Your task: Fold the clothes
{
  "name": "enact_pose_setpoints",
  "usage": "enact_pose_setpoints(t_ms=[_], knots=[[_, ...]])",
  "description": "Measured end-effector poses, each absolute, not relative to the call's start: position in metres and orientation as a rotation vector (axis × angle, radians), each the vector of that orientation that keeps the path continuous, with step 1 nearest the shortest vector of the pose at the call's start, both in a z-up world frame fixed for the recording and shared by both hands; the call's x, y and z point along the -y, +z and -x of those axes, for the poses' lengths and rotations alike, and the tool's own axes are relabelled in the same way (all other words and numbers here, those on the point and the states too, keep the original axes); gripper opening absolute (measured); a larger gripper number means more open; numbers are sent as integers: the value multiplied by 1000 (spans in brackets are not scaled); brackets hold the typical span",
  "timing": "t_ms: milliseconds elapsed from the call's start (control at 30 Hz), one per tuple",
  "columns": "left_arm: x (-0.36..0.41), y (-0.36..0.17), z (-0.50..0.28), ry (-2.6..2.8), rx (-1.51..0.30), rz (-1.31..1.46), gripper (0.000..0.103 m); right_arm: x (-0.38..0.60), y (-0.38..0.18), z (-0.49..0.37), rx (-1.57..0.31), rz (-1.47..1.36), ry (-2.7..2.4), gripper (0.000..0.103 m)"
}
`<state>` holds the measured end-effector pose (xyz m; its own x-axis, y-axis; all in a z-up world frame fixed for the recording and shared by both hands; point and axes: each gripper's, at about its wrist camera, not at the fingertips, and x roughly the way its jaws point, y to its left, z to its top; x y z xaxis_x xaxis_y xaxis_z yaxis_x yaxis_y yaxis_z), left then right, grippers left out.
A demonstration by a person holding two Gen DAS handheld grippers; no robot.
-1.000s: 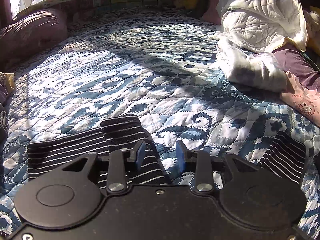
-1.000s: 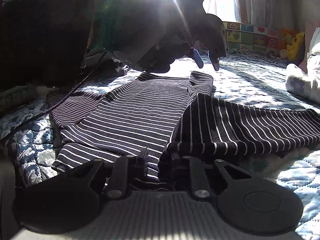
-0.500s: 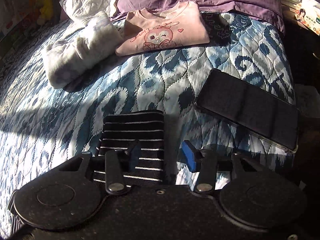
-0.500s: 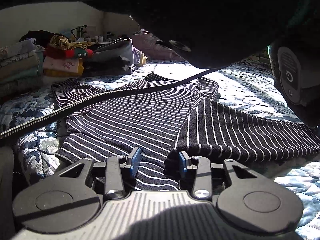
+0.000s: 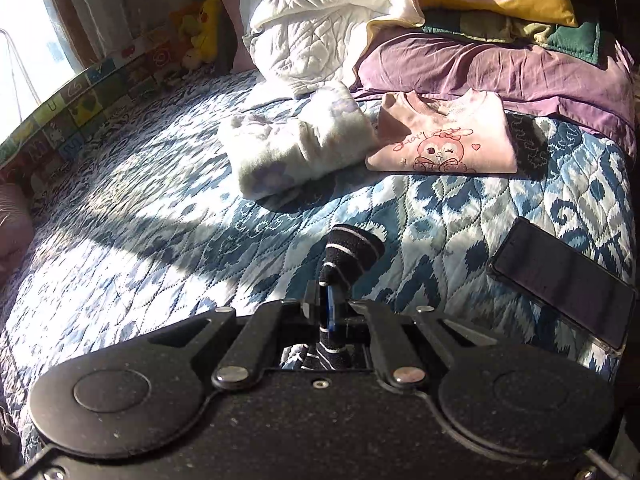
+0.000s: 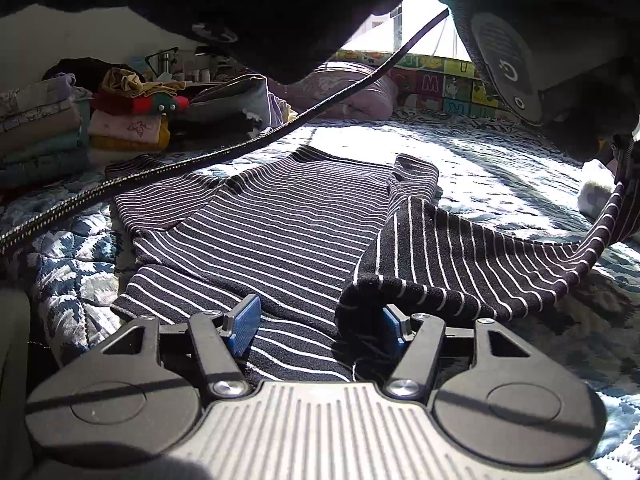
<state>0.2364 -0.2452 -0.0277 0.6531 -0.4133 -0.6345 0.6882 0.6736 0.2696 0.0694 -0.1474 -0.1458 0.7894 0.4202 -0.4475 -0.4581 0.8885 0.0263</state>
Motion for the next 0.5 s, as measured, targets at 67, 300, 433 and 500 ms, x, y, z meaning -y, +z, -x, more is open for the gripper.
enact_pose_setpoints(t_ms=[67,300,433,500], knots=[[211,-2,-235,-607,-525,-450,2,149,-146,-68,-458,77,469,65],[89,60,-216,-447,-434,-154,2,156,-143,-62,-443,58,462,66],[10,76,-193,-348,-393,15,2,164,-136,-49,-409,52,452,68],[-28,72,-184,-296,-393,95,2,168,-132,-41,-391,62,459,69]])
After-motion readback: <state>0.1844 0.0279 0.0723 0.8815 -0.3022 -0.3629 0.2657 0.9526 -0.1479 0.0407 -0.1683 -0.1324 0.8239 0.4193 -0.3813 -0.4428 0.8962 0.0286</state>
